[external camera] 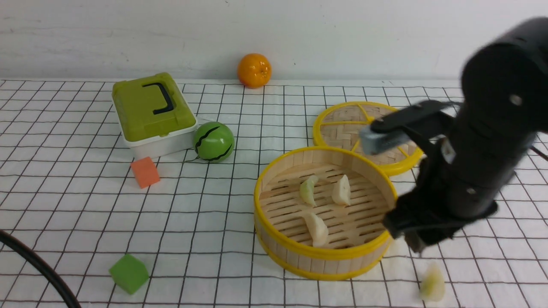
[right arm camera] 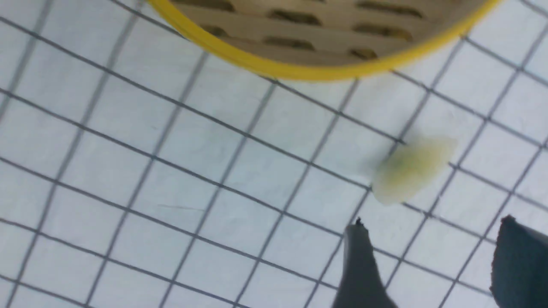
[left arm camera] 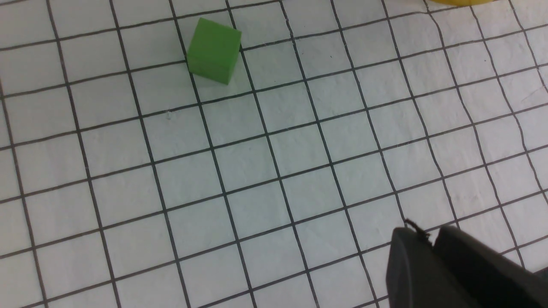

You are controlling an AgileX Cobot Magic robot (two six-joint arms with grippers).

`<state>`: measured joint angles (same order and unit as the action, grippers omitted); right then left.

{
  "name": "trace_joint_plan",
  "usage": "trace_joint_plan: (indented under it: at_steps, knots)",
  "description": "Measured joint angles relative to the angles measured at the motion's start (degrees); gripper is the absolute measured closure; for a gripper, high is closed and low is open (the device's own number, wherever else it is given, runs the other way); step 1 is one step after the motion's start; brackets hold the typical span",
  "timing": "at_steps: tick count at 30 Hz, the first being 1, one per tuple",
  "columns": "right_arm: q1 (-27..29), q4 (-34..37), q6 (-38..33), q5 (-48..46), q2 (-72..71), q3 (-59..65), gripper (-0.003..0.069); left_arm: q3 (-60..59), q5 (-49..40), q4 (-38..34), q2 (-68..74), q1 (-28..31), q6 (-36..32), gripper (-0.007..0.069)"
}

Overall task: Put the dumplings into the steamer on the table with the white tablecloth.
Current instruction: 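Reach for and grasp a dumpling lying on the table beside the steamer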

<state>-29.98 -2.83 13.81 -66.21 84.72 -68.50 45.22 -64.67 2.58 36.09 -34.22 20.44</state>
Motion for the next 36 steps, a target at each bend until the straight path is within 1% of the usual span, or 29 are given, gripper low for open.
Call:
trace_joint_plan:
  at_steps: [2,4,6,7,8,14,20,25,26,29,30,31,32,33,36]
  knots:
    - [1.6,0.0,1.0,1.6,-1.2,2.8,0.0255,0.0,0.0,0.0,0.0,0.0,0.0,0.0552]
    - [5.8,-0.2,3.9,7.0,-2.6,9.5,0.0255,0.0,0.2,0.0,0.0,0.0,0.0,0.0552]
    - [7.8,-0.3,5.5,11.1,-2.3,12.3,0.0255,0.0,0.5,0.0,0.0,0.0,0.0,0.055]
    - [8.1,-0.3,5.6,11.5,-2.2,12.5,0.0255,0.0,0.5,0.0,0.0,0.0,0.0,0.055]
    - [8.8,-0.3,6.7,14.3,-1.5,14.0,0.0255,0.0,0.7,0.0,0.0,0.0,0.0,0.0549]
    - [9.4,-0.3,9.2,23.3,3.9,15.9,0.0255,0.0,0.4,0.0,0.0,0.0,0.0,0.0543]
    - [9.4,-0.3,9.5,26.0,10.9,15.9,0.0254,0.0,-0.8,-0.2,0.0,0.0,0.0,0.0538]
    - [9.4,-0.1,9.5,28.6,13.8,15.9,0.0256,0.0,-0.9,-0.2,0.0,0.0,0.0,0.0534]
    - [9.4,0.2,9.5,28.9,14.1,15.9,0.0262,0.0,-0.9,-0.2,0.0,0.0,0.0,0.0534]
    - [9.4,1.3,9.5,29.3,14.2,15.9,0.0316,0.0,-0.9,-0.2,0.0,0.0,0.0,0.0534]
    - [9.4,1.3,9.5,29.4,14.2,15.9,0.0322,0.0,-0.9,-0.2,0.0,0.0,0.0,0.0534]
    - [9.4,1.4,9.4,29.4,14.2,15.9,0.0379,0.0,-0.9,-0.2,0.0,0.0,0.0,0.0533]
    - [9.4,1.4,9.4,29.4,14.2,15.9,0.0386,0.0,-0.9,-0.2,0.0,0.0,0.0,0.0533]
    - [9.4,1.4,8.4,29.2,14.0,15.7,0.0428,0.0,-0.9,-0.2,0.0,0.0,0.0,0.0533]
    - [9.4,1.8,5.4,26.1,12.8,15.1,0.0426,0.0,-0.9,-0.2,0.0,0.0,0.0,0.0532]
